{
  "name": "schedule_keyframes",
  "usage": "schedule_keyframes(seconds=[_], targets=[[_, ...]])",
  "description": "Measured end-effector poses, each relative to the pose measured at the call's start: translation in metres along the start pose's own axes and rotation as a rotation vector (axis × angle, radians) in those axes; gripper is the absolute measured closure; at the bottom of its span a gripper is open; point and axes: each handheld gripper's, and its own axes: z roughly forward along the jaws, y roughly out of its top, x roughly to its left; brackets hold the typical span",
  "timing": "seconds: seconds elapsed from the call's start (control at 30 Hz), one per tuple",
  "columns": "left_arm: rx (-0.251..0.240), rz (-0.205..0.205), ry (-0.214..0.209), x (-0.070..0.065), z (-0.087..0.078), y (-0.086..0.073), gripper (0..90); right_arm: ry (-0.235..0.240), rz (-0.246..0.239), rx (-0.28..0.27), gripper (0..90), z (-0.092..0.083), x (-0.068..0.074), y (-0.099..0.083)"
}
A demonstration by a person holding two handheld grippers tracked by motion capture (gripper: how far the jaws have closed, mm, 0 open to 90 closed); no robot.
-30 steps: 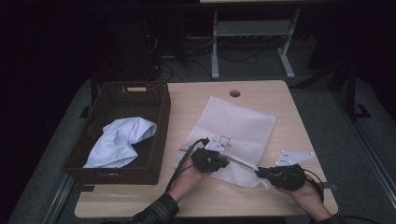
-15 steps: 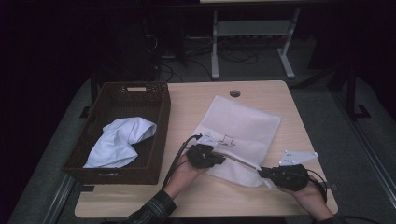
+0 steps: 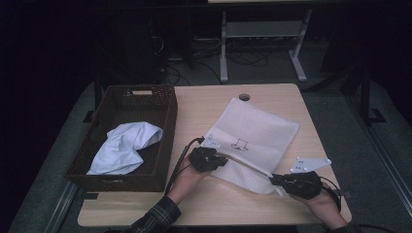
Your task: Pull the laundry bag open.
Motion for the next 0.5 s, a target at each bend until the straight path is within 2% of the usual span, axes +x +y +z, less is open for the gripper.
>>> schedule_keyframes(seconds=[0.13,0.17,0.2,0.23,0.3,0.37,0.4,0.43,0.47,0.5], targets=[[0.004,-0.002,0.005,0.001,0.002,-0.001,87.6,-0.005,-0.001,0.000,84.1,0.000,0.001,0.001],[0.011,-0.008,0.036,0.004,0.003,-0.003,87.6,-0.017,0.000,0.015,84.1,0.001,0.001,0.001],[0.011,-0.008,0.036,0.004,0.003,-0.003,87.6,-0.017,0.000,0.015,84.1,0.001,0.001,0.001],[0.006,-0.029,0.014,0.008,0.003,-0.005,87.6,-0.021,-0.001,0.017,84.1,0.000,0.000,0.001],[0.012,-0.011,0.032,0.006,0.003,-0.004,87.6,-0.018,0.004,0.017,84.1,0.000,-0.001,0.000],[0.013,-0.019,0.041,0.006,0.004,-0.004,87.6,-0.020,0.003,0.018,84.1,0.000,0.000,0.000],[0.022,-0.002,0.073,0.007,0.003,-0.005,87.6,-0.021,0.004,0.017,84.2,0.000,-0.001,0.000],[0.022,-0.002,0.073,0.007,0.003,-0.005,87.6,-0.030,0.002,0.018,84.1,-0.001,-0.001,0.000],[0.009,-0.035,0.051,0.011,0.002,-0.006,87.6,-0.028,0.012,0.014,84.1,-0.002,-0.002,0.000],[0.011,-0.027,0.057,0.012,0.001,-0.006,87.6,-0.031,0.011,0.015,84.1,-0.002,-0.003,-0.001]])
